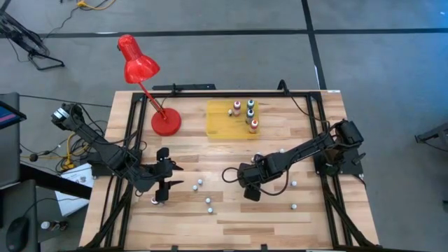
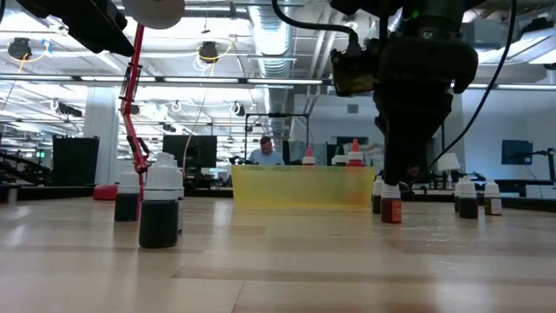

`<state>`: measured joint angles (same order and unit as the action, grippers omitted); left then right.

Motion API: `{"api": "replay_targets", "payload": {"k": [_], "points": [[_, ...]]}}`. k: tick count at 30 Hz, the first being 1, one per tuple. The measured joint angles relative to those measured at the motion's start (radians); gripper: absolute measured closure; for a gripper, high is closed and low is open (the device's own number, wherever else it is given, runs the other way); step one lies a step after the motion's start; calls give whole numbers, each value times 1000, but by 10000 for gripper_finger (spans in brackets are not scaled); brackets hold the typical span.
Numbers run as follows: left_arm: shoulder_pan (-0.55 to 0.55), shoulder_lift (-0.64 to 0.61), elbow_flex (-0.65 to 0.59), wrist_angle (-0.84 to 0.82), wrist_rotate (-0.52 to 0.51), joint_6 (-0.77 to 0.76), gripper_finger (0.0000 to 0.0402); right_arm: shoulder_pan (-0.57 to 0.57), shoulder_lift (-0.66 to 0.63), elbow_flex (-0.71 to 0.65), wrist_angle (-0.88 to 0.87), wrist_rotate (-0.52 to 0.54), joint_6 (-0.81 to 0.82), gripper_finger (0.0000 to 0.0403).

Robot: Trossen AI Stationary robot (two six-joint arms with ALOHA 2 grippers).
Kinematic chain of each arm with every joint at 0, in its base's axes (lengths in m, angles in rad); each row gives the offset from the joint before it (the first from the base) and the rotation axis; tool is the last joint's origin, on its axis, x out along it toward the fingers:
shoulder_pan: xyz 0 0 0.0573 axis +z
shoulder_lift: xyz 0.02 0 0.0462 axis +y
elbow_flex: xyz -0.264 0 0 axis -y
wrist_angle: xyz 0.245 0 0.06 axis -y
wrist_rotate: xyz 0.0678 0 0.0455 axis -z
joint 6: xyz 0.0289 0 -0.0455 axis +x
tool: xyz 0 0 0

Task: Pick & Place food coloring
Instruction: Put the small orange food coloring bottle into the yellow bin

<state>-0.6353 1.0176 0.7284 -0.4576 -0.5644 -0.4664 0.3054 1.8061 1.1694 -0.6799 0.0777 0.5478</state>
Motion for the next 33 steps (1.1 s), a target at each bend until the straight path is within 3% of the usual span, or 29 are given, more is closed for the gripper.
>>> {"api": "replay_targets", "payload": {"k": [14, 22, 33], "points": [[0, 0, 0, 0, 0, 0, 196, 0, -4, 5, 8, -22, 4, 379], [0, 0, 0, 0, 0, 0, 196, 2, -4, 5, 18, -26, 4, 397], [0, 0, 0, 0, 0, 0, 196, 2, -7, 3, 16, -28, 1, 393]]}}
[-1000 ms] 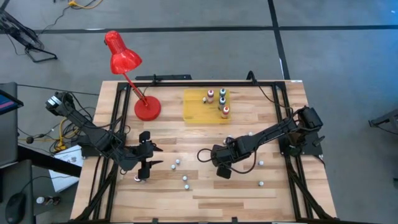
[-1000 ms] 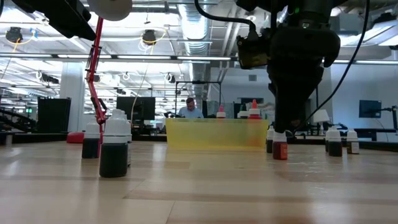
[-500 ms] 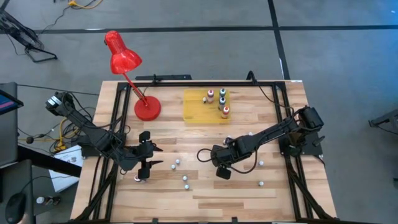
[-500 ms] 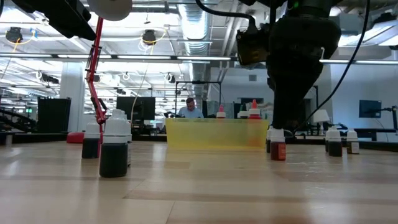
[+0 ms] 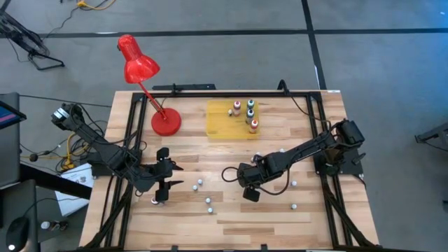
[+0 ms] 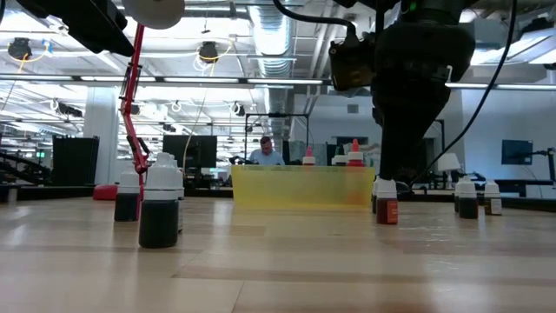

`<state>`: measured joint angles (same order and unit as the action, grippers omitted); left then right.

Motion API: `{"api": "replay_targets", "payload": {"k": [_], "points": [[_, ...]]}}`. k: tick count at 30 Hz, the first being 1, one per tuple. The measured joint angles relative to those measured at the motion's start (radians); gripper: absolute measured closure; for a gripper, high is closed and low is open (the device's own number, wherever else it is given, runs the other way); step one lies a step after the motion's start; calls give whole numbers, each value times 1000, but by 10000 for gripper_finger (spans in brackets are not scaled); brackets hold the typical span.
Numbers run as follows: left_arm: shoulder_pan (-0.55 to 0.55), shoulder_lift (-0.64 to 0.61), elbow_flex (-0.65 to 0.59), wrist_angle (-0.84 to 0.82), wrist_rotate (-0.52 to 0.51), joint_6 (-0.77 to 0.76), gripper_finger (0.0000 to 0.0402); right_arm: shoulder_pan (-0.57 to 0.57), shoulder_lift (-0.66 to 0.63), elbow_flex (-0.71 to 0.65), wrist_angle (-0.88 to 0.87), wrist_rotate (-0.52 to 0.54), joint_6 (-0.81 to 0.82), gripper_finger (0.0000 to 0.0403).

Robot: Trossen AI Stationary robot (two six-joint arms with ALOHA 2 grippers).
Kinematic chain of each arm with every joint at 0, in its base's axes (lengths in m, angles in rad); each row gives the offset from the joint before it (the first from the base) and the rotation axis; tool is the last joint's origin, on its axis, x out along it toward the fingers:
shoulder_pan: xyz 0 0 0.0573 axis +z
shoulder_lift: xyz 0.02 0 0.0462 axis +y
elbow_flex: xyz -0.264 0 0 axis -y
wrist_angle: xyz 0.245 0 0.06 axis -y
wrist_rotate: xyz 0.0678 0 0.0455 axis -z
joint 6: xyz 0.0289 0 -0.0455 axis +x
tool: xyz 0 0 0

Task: Pick & Place food coloring
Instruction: Put the small orange food coloring bottle into the yellow bin

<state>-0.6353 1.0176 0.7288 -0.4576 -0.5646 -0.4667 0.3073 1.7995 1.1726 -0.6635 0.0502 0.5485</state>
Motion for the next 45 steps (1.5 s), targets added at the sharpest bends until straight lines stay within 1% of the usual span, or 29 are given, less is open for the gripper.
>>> {"api": "replay_targets", "payload": {"k": [7, 12, 17, 21, 24, 29, 33, 36, 40, 42, 45], "points": [[0, 0, 0, 0, 0, 0, 196, -2, -13, -4, 5, -10, -25, 399], [0, 0, 0, 0, 0, 0, 196, -9, -54, 6, 6, -7, -26, 401], [0, 0, 0, 0, 0, 0, 196, -23, -109, 51, 5, 1, -58, 402], [2, 0, 0, 1, -18, 0, 196, -75, -122, 107, 6, 1, -71, 402], [3, 0, 0, 1, -55, 0, 196, -133, -101, 174, 5, 1, -96, 402], [3, -3, 0, 0, -100, -1, 196, -212, -40, 318, -43, 1, -244, 401], [3, -4, 0, -1, -102, -1, 196, -269, 10, 415, -142, -1, -297, 401], [3, -4, 0, -10, -88, -4, 196, -296, 25, 428, -195, -12, -320, 401], [3, -4, 0, -30, -101, -4, 196, -307, 55, 424, -190, -93, -321, 396], [3, -4, 0, -34, -110, -5, 196, -307, 66, 424, -183, -106, -323, 384], [3, -4, 0, -44, -125, -9, 196, -309, 77, 424, -193, -105, -314, 352]]}}
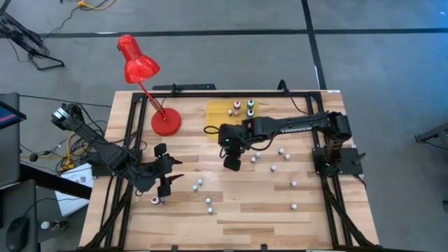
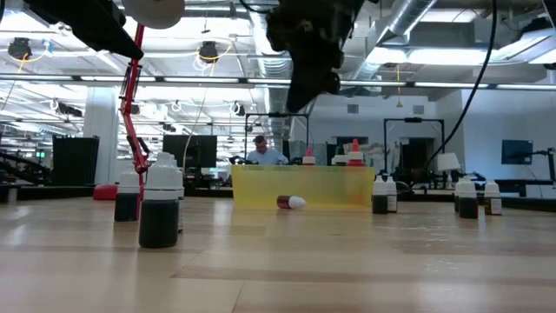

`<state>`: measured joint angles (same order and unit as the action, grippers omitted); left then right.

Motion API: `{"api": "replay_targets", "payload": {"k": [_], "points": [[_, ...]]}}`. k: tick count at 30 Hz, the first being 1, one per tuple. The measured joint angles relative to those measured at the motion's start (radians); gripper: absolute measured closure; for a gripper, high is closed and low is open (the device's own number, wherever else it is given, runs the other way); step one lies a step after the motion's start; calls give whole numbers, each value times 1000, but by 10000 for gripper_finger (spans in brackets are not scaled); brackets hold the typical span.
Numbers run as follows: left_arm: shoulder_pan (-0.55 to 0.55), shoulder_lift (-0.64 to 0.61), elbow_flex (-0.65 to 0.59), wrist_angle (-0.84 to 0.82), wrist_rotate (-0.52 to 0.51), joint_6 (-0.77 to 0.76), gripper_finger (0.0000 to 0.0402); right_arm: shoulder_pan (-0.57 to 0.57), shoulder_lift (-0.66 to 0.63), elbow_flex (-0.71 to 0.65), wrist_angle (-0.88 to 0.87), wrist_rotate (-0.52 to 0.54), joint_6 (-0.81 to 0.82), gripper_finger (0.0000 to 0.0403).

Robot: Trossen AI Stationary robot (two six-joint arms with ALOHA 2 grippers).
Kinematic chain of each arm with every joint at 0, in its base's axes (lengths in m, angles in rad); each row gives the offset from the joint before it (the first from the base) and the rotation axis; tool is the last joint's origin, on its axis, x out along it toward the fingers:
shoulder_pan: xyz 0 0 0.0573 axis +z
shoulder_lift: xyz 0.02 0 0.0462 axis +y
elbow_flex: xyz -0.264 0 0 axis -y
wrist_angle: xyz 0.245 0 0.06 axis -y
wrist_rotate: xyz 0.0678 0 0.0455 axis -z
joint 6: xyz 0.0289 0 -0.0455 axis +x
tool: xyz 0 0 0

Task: Pick & Place food coloring
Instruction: Put the small orange food coloring bottle into the yellow bin

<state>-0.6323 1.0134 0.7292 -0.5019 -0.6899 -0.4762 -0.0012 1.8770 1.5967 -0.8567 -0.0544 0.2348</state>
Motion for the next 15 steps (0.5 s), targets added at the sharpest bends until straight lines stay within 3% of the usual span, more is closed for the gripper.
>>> {"api": "replay_targets", "payload": {"k": [9, 15], "points": [[0, 0, 0, -19, -4, -6, 196, -8, 115, 0, 48, 12, 192, 242], [0, 0, 0, -51, -4, -7, 196, -8, 205, 2, 67, 58, 192, 213]]}}
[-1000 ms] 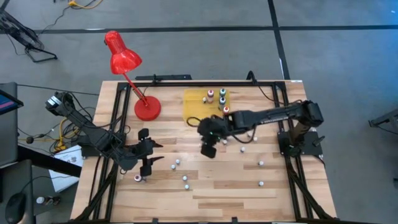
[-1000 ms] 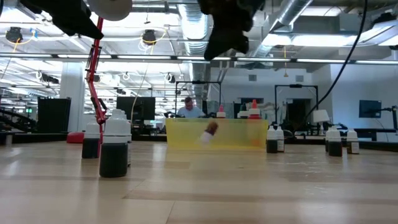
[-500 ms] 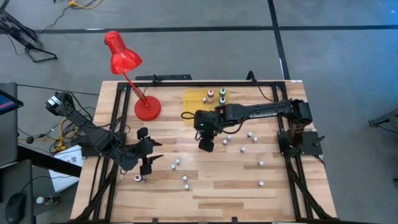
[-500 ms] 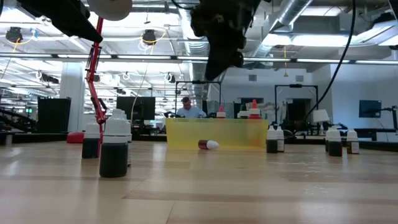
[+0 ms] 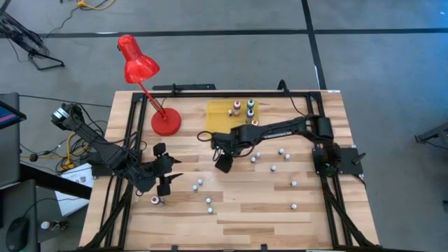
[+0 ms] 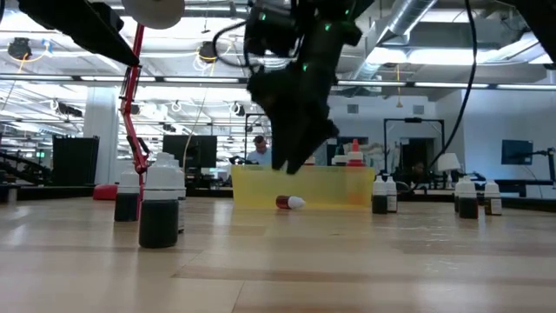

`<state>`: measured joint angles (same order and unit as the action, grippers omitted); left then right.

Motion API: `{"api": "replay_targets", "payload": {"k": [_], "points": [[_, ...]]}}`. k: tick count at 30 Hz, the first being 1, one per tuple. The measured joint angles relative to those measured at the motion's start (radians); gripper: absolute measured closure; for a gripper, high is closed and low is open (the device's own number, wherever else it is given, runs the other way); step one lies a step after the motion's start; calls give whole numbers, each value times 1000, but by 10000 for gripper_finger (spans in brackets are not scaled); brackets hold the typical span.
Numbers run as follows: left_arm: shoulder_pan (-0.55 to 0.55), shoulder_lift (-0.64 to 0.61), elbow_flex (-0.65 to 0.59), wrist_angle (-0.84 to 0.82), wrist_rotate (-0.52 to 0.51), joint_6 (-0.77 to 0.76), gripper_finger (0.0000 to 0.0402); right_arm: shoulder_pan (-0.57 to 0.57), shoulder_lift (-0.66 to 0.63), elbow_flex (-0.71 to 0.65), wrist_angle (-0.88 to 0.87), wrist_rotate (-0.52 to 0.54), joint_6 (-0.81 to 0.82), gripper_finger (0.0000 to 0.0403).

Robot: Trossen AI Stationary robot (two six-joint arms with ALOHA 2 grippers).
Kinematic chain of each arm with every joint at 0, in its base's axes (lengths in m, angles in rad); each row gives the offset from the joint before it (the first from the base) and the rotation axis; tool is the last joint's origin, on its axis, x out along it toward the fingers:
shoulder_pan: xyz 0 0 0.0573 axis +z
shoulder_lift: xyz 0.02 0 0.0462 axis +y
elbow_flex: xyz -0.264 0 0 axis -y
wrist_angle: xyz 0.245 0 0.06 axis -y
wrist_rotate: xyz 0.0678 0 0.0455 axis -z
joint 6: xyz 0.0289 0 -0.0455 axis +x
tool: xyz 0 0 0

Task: Pick & Place food coloring
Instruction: Put the small orange food coloring bottle into the yellow bin

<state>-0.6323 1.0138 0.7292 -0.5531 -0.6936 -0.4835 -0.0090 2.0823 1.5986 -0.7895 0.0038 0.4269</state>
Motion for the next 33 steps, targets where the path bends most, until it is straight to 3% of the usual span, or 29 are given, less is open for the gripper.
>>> {"api": "replay_targets", "payload": {"k": [10, 27, 33], "points": [[10, 0, 0, -8, -1, -4, 196, 0, 68, -3, -15, 140, 11, 228], [24, 0, 0, -17, 7, -14, 196, 1, 83, -5, 11, 133, 9, 274], [40, 19, 0, 10, -29, -2, 196, 1, 28, 22, -181, 119, -40, 269]]}}
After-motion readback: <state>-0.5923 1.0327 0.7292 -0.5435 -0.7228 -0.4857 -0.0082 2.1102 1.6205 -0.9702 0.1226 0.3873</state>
